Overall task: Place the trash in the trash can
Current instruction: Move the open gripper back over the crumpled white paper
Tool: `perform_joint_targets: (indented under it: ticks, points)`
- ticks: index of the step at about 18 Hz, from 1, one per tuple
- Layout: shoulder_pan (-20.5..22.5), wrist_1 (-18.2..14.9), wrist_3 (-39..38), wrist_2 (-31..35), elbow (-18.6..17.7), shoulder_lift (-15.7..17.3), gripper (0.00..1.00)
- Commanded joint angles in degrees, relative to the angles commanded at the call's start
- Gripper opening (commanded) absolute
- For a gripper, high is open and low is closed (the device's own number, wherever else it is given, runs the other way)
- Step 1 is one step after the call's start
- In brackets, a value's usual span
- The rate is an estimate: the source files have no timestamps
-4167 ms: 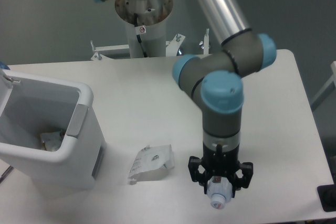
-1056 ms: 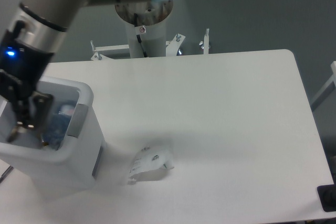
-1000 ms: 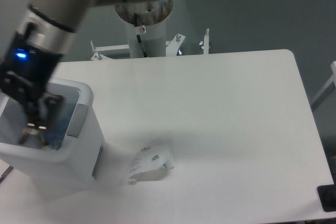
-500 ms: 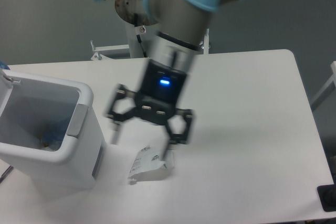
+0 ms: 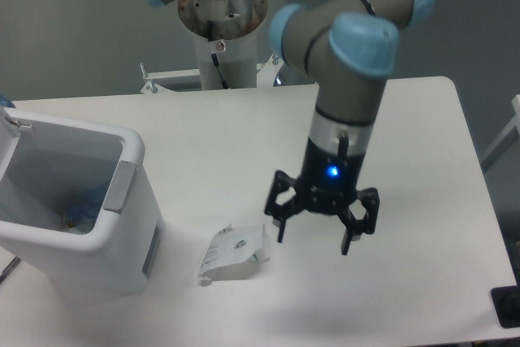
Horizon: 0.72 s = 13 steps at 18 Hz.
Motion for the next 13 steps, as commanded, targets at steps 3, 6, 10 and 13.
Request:
perform_joint_targets:
  ticks: [3,6,10,13]
  points:
    - [-1.0,-2.1,1.2,3.3,-0.2,-2.2,1.00]
    - [-2.7,-2.6,1.6,4.8,-0.2,-4.1,1.00]
    - [-4.7,-2.7,3.6,4.8,-1.7,-4.4,1.00]
    - [-5.9,-2.8,3.9,4.8,-2.1,-4.4,1.00]
